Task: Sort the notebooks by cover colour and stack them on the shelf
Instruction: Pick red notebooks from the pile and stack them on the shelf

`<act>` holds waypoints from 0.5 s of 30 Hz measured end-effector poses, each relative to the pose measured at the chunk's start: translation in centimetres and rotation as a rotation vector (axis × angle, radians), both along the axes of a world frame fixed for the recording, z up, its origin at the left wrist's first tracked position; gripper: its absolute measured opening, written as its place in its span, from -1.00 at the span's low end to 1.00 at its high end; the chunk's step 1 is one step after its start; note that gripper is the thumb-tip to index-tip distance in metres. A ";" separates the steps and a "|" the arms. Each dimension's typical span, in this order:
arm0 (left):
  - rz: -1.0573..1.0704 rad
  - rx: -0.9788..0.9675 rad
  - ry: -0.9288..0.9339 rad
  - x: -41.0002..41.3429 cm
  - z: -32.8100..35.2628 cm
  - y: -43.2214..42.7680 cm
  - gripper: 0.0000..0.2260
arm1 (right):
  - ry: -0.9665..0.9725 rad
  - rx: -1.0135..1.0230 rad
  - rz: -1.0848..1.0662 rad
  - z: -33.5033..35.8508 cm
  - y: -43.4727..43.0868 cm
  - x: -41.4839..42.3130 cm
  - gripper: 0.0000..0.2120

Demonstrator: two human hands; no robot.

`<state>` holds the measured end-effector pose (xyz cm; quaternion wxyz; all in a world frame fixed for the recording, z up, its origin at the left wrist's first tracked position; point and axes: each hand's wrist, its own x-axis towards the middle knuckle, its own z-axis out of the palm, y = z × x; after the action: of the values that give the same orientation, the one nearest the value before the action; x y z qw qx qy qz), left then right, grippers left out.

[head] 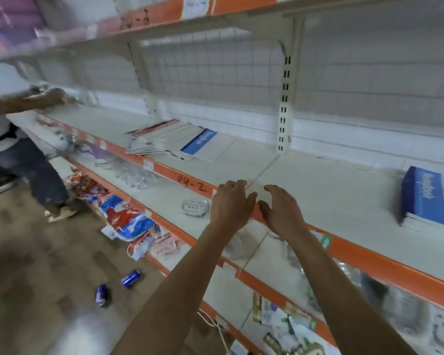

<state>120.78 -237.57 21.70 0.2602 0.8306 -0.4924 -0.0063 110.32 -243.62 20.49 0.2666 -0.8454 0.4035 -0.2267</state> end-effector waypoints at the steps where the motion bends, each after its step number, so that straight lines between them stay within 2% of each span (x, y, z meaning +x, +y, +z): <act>1: 0.012 -0.003 0.001 1.6 0.0 0.3 -0.60 | -0.005 0.011 -0.005 0.0 0.3 1.7 -0.56; 8: 0.092 -0.024 0.028 12.1 -0.9 0.4 -0.60 | -0.012 0.016 -0.010 -0.1 0.2 13.0 -0.58; 15: 0.108 0.021 -0.028 24.1 -0.8 -2.6 -0.55 | -0.020 0.005 0.006 -0.3 -2.9 25.3 -0.61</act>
<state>144.92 -240.18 20.88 0.2444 0.8588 -0.4501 0.0140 135.57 -246.53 20.16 0.2733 -0.8438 0.3987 -0.2332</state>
